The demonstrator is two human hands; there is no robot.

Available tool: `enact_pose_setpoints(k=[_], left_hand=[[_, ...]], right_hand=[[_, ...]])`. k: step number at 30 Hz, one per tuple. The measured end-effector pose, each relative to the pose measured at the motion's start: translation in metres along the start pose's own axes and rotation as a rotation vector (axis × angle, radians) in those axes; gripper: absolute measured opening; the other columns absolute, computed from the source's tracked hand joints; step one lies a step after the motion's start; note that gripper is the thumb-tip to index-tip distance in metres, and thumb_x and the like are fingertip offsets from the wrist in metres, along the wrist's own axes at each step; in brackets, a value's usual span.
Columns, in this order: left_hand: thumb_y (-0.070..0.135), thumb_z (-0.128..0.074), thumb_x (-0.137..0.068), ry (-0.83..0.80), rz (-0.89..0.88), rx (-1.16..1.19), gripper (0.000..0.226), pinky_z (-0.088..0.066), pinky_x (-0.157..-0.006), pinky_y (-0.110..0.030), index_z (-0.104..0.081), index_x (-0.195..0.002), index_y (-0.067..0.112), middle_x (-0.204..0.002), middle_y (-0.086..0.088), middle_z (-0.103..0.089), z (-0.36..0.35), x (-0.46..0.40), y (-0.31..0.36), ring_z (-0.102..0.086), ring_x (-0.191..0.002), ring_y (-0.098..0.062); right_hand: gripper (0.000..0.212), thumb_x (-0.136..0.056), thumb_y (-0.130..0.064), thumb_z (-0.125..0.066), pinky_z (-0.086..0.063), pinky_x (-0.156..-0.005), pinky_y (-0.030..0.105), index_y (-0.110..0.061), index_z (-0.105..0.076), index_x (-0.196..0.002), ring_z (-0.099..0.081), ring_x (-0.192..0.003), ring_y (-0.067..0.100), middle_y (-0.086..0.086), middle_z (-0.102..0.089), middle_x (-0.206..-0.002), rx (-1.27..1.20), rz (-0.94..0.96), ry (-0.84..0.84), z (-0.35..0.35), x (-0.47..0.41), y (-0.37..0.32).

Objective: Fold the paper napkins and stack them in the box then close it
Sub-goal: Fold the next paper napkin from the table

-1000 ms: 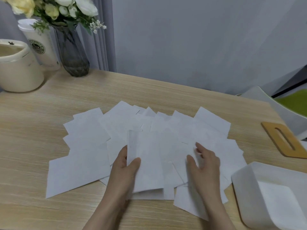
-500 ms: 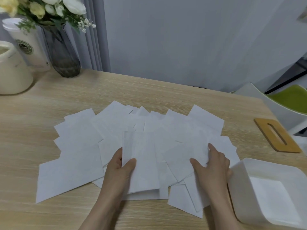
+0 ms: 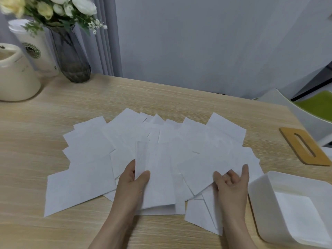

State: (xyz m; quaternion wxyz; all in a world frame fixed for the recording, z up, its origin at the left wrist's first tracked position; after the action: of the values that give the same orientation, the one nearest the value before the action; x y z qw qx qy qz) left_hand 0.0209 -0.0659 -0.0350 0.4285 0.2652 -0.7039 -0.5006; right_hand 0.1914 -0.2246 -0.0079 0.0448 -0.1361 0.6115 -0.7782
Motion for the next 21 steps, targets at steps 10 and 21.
enact_pose_setpoints(k=[10, 21], left_hand=[[0.004, -0.052, -0.096, 0.041, -0.001, 0.031, 0.026, -0.054, -0.083, -0.040, -0.067, -0.107, 0.021, -0.101, 0.000, -0.075, 0.0017, 0.0004, 0.0010, -0.070, -0.095, -0.021], [0.007, -0.050, -0.097, 0.064, 0.007, 0.051, 0.025, -0.053, -0.086, -0.045, -0.070, -0.103, 0.020, -0.098, -0.002, -0.076, 0.0020, 0.0010, 0.0023, -0.070, -0.096, -0.027]], right_hand=[[0.023, -0.091, -0.009, -0.057, -0.035, -0.055, 0.028, -0.004, -0.054, -0.069, -0.040, -0.046, 0.015, 0.008, -0.050, -0.048, 0.067, -0.004, -0.029, 0.0004, -0.0078, 0.0053], [0.015, -0.085, -0.021, -0.066, -0.034, -0.053, 0.029, -0.013, -0.057, -0.092, -0.048, -0.052, 0.009, -0.009, -0.052, -0.054, 0.254, -0.041, -0.081, 0.0045, -0.0072, 0.0089]])
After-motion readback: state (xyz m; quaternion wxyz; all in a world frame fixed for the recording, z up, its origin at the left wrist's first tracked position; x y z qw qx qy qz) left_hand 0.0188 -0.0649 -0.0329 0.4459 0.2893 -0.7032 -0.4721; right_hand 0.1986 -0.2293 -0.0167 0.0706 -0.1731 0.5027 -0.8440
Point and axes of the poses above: each hand's wrist, its own x-axis away from the middle knuckle, its own z-axis out of the back of the hand, y = z × x, the point moved 3 cm from there along -x, towards the middle knuckle
